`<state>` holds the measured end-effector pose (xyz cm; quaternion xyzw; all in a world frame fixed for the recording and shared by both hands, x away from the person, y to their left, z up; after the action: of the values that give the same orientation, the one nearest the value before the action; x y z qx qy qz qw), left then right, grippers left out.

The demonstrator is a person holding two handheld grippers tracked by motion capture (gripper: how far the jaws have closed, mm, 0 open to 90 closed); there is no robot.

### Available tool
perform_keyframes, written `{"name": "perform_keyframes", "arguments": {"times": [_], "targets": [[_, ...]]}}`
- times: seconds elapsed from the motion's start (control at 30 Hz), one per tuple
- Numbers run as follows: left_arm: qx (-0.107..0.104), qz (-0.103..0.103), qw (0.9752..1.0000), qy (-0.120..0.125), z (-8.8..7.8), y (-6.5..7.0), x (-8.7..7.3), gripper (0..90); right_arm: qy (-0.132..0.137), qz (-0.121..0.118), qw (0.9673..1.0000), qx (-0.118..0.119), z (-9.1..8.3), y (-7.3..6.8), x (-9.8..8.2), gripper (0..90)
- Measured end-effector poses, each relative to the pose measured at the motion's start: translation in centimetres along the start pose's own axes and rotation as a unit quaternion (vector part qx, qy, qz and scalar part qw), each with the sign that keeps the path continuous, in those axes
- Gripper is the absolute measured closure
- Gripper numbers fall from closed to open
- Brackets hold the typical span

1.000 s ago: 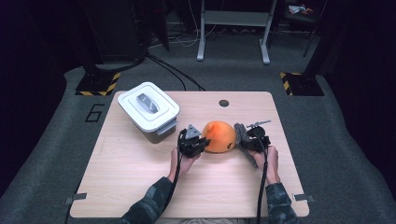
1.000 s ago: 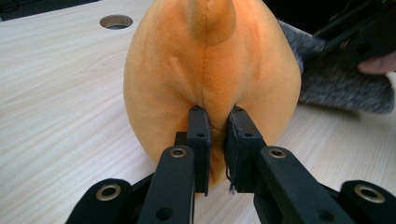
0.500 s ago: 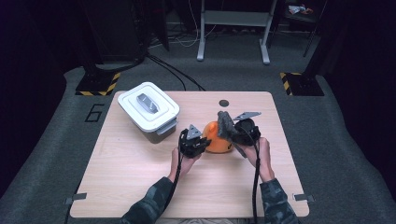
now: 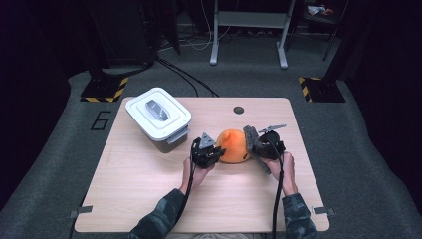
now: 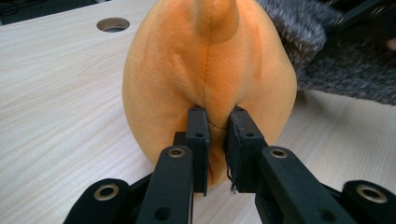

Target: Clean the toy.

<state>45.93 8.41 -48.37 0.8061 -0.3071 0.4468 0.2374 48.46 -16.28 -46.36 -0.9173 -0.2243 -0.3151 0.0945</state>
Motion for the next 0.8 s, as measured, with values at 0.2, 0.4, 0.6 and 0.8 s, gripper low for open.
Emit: {"name": "perform_keyframes", "arguments": {"times": [0.2,0.4,0.6,0.8], "targets": [[-0.001,0.002,1.0000,-0.001,0.0,-0.1,0.0,80.0,-0.038,0.009,0.9992,-0.003,1.5,0.9,-1.2,71.7],[-0.002,0.001,1.0000,0.001,-0.1,-0.3,0.0,80.0,-0.035,0.008,0.9991,-0.024,0.5,1.1,-0.9,71.7],[-0.005,0.002,1.0000,0.003,0.0,-0.3,0.0,79.9,0.029,-0.006,0.9994,-0.017,-2.9,0.1,1.0,71.9],[-0.012,-0.001,0.9999,0.000,-0.1,-0.3,0.0,79.1,0.050,-0.045,0.9977,-0.007,-3.1,-2.6,3.0,71.9]]}}
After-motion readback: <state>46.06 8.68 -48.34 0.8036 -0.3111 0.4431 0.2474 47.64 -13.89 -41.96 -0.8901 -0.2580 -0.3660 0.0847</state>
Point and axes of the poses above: each handheld gripper's, and its own axes: z roughly forward along the jaws, x roughly out of its top, y roughly to its right, the point moved 1 cm from there along z, roughly forward along the jaws, and after that the axes turned 1 degree about -z, right-handed, at the moved point
